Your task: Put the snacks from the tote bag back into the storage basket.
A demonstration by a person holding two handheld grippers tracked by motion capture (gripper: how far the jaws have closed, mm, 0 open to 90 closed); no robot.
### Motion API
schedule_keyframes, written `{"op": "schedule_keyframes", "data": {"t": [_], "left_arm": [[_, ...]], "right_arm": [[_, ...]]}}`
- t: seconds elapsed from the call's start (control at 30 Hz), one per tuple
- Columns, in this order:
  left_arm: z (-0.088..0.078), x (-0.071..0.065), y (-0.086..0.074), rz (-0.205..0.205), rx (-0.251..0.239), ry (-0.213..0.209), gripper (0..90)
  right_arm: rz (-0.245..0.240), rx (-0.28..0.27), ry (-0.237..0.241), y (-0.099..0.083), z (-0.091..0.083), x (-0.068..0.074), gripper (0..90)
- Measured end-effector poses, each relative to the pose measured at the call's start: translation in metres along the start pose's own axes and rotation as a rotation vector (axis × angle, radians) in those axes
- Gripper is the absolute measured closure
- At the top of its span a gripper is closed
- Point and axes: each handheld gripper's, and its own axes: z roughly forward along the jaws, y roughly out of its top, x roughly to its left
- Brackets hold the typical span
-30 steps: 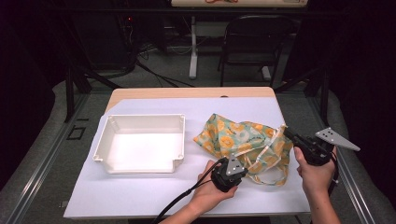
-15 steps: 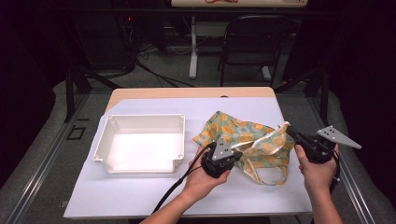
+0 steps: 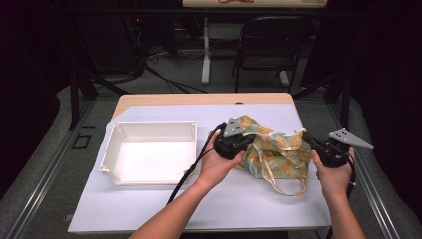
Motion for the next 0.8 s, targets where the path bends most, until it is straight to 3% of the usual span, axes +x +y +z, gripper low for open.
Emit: {"op": "schedule_keyframes", "data": {"t": [0.03, 0.07, 0.1, 0.13, 0.17, 0.23, 0.27, 0.37, 0.43, 0.47, 0.5, 0.53, 0.63, 0.67, 0.73, 0.77, 0.8], "left_arm": [[0.005, 0.003, 0.002, -0.016, 0.005, -0.003, 90.0], [0.010, 0.006, 0.003, -0.031, 0.012, -0.007, 90.0], [0.019, 0.010, 0.006, -0.052, 0.023, -0.011, 90.0], [0.019, 0.010, 0.006, -0.052, 0.023, -0.011, 90.0], [0.027, 0.012, 0.008, -0.077, 0.028, -0.017, 90.0], [0.030, 0.012, 0.008, -0.082, 0.034, -0.016, 90.0], [0.034, 0.013, 0.009, -0.088, 0.038, -0.016, 90.0], [0.039, 0.013, 0.009, -0.095, 0.049, -0.011, 90.0], [0.043, 0.013, 0.009, -0.109, 0.050, -0.007, 90.0], [0.044, 0.013, 0.009, -0.111, 0.047, -0.004, 90.0], [0.045, 0.013, 0.009, -0.115, 0.048, -0.005, 90.0], [0.045, 0.013, 0.008, -0.120, 0.050, -0.008, 90.0], [0.048, 0.012, 0.007, -0.120, 0.048, -0.008, 90.0], [0.047, 0.012, 0.007, -0.120, 0.058, -0.009, 90.0], [0.047, 0.013, 0.007, -0.120, 0.055, -0.007, 90.0], [0.047, 0.014, 0.008, -0.122, 0.057, -0.008, 90.0], [0.046, 0.014, 0.008, -0.127, 0.051, -0.007, 90.0]], "right_arm": [[0.003, 0.061, 0.007, -0.001, 0.001, -0.002, 90.0], [0.009, 0.085, 0.007, -0.004, 0.004, -0.003, 88.6], [0.021, 0.120, 0.017, -0.009, 0.009, -0.005, 82.6], [0.021, 0.120, 0.017, -0.009, 0.009, -0.005, 82.6], [0.039, 0.121, 0.041, -0.013, 0.009, -0.005, 72.3], [0.043, 0.117, 0.045, -0.014, 0.008, -0.005, 67.3], [0.063, 0.069, 0.053, -0.015, 0.000, -0.006, 58.7], [0.080, 0.048, 0.074, -0.014, -0.012, -0.005, 52.4], [0.060, 0.011, 0.074, -0.013, -0.023, 0.000, 45.6], [0.054, 0.001, 0.098, -0.013, -0.028, 0.002, 43.6], [0.022, -0.004, 0.120, -0.013, -0.033, 0.009, 35.0], [0.022, -0.004, 0.120, -0.013, -0.033, 0.009, 35.0], [-0.063, 0.037, 0.112, -0.017, -0.031, 0.020, 24.5], [-0.080, 0.054, 0.101, -0.019, -0.027, 0.022, 23.0], [-0.101, 0.082, 0.075, -0.022, -0.017, 0.024, 28.9], [-0.115, 0.090, 0.062, -0.023, -0.014, 0.025, 37.2], [-0.129, 0.098, 0.060, -0.024, -0.012, 0.025, 51.5]]}}
